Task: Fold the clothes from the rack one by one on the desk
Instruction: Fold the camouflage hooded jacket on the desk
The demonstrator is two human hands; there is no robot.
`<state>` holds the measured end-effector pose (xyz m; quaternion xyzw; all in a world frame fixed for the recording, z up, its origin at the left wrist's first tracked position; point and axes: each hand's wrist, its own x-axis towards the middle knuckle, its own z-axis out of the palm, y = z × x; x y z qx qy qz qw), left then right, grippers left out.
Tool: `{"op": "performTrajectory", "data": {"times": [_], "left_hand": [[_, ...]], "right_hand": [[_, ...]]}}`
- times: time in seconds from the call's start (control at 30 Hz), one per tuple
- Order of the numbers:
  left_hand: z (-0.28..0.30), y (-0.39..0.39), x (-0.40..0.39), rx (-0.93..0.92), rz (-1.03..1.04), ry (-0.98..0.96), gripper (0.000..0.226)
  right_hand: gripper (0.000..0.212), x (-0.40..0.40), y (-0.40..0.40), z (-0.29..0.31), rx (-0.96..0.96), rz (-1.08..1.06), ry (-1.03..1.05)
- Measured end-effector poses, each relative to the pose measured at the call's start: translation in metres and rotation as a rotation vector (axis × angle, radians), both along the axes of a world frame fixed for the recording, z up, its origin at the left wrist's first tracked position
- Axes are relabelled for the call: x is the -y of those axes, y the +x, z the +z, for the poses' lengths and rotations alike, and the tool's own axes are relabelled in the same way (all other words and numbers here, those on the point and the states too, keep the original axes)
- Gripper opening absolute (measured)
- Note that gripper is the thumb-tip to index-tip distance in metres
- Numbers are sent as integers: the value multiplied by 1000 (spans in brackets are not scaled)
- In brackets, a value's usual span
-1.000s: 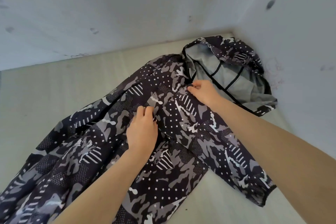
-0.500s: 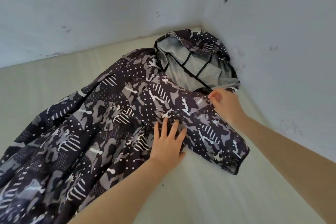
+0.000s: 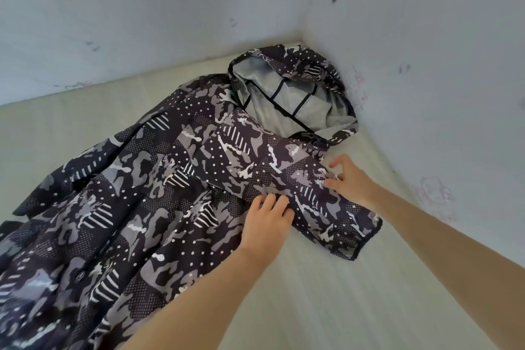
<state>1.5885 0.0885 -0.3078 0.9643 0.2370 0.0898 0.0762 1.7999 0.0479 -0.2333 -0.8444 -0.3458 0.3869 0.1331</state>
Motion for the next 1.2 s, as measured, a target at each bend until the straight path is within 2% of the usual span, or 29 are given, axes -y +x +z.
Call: {"op": "performTrajectory", "data": {"times": [0.1,0.2,0.3,0.4,0.47,0.5,0.53,0.57,0.6,0.73,0.83,0.9,0.97,1.1,1.2], "left_hand": [[8,-5,-4,78,74,-61,4],[23,-17,-13,164,181,-286,20],[45,-29,-26,224,350,-726,17],[61,-39,-42,428,660,-1261,14],[66,-43,-56,629,883,-1615,15],[65,-45,-63,696,969,-1729,15],[63,-45,-67,724,1021,-1788,16],[60,-46,-72,729,1044,-1815,16],[59,-47,-74,719,1046,-1823,17],[55,-54,-83,713,1027,-1788,16],[53,-52,-87,674,1017,-1713,15],[51,-53,-89,580,1005,-1620,14],[49,-53,-89,473,961,-1525,12],[50,-52,-84,354,899,-1435,14],[47,-59,-87,269,881,-1348,18]], "right_hand": [[52,-9,-4,19,-96,35,16],[43,-29,-6,43,-158,75,-11],[37,-63,-8,67,-236,10,-82],[33,-101,-14,84,-407,-200,-90],[23,-127,-25,86,-604,-373,19],[22,-140,-33,83,-728,-457,95],[25,-151,-39,76,-772,-495,145],[28,-163,-48,67,-727,-484,153],[31,-171,-55,55,-596,-420,139],[36,-184,-77,16,74,68,81],[42,-178,-71,5,304,185,136],[45,-172,-66,0,461,287,137],[48,-162,-68,-1,561,413,172],[60,-145,-85,-10,553,767,145],[65,-136,-89,-29,555,825,36]]}}
